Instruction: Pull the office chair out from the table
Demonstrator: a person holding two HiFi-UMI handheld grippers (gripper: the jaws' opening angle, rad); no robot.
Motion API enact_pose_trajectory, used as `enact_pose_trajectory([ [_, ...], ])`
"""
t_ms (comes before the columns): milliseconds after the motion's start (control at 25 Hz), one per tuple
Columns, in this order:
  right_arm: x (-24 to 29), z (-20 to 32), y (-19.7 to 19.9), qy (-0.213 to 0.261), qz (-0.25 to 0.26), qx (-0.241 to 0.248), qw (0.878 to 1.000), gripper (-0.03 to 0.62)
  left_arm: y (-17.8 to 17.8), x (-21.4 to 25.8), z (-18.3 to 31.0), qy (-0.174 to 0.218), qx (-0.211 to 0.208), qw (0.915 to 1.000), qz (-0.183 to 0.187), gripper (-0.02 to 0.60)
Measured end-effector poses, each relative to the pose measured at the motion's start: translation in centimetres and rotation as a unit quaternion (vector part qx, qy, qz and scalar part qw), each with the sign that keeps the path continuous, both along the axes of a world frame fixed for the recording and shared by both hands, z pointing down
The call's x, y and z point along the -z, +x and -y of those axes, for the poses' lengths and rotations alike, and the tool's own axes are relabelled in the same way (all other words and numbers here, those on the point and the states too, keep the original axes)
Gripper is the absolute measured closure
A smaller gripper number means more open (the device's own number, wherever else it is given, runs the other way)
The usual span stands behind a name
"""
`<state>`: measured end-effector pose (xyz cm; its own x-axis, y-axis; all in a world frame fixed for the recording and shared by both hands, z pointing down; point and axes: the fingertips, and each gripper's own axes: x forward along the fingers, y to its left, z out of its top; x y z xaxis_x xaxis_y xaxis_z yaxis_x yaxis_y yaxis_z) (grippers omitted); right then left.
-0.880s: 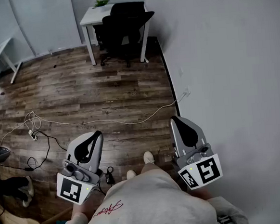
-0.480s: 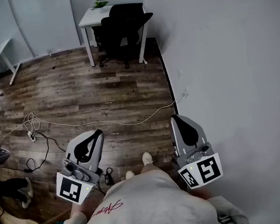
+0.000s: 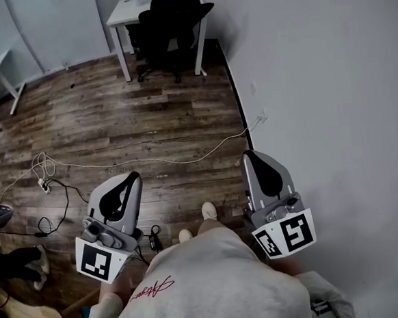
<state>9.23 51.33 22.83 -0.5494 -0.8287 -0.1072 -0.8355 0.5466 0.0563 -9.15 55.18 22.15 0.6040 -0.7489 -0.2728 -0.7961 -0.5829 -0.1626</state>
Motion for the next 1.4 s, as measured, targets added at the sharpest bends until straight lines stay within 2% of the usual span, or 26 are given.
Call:
enact_pose_trajectory([
  [200,-0.2,0.0,-0.3,0.011,-0.029,-0.008,0.999,0.594,-0.5,-0.1,0.1,-0.001,0.003,1.0,-0.004,0.584],
  [720,0.0,3.7,-1.7,-0.001,-0.015,0.023,1.0,0.594,-1.8,-0.2,3.1,-0.004,0.023,0.9997,-0.012,0.584],
  [960,0.9,7.1,-2.0,0.008,-0.01,0.025,1.0,0.594,-2.0,0.3,6.1,-0.002,0.027,0.9996,-0.004,0.584],
  [1160,-0.2,10.5,-2.3,0.018,-0.037,0.027,0.999,0.594,-1.8,0.2,9.2,0.0,0.033,0.9994,0.0,0.584],
  [1400,0.3,15.5,-1.7,0.021,-0.021,0.034,0.999,0.594,-1.2,0.5,14.4,0.002,0.03,0.9996,0.003,0.584],
])
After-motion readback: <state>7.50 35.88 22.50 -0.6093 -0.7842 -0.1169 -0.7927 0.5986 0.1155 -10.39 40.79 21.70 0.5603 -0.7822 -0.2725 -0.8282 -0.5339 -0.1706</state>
